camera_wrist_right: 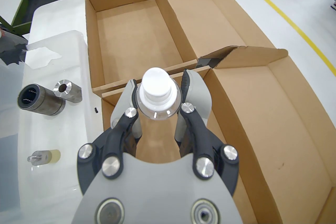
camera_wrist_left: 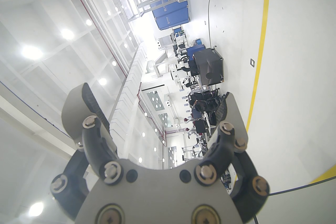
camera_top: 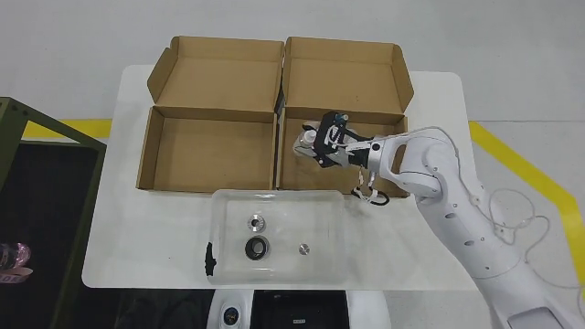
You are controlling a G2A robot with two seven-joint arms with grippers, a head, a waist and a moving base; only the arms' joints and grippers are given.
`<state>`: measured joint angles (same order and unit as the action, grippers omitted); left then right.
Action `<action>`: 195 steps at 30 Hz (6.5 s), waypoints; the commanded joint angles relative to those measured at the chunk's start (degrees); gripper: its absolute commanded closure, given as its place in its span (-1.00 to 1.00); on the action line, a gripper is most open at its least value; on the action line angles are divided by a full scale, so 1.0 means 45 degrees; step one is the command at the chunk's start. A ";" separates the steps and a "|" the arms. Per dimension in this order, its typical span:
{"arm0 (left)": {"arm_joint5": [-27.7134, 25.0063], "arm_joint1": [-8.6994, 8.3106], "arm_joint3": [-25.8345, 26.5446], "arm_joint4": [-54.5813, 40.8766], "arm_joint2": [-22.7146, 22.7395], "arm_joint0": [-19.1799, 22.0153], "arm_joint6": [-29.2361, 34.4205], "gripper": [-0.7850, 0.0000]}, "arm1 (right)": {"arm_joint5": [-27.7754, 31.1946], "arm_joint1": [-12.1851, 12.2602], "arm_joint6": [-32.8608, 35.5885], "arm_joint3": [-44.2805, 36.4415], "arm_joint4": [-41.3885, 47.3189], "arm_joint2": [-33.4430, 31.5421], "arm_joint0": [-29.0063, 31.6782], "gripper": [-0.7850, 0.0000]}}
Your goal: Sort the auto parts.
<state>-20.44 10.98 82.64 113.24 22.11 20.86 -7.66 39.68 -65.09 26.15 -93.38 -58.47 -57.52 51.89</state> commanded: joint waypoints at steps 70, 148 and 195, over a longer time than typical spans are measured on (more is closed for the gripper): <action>0.0000 0.0000 0.0000 0.0000 0.0000 0.0000 0.0000 -1.00 | 0.1054 0.0696 0.2920 -0.6052 -0.1426 -0.1091 0.4157 -1.00; 0.0000 0.0000 0.0000 0.0000 0.0000 0.0000 0.0000 -1.00 | 0.1698 0.0754 0.5893 -0.4376 -0.3817 0.2882 0.3759 0.47; 0.0000 0.0000 0.0000 0.0000 0.0000 0.0000 0.0000 -1.00 | 0.1514 0.1561 0.2005 -0.6198 -0.0658 -0.1479 0.4250 1.00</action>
<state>-20.44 10.98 82.64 113.24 22.11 20.86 -7.66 46.46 -58.16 35.50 -121.23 -61.74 -63.44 70.96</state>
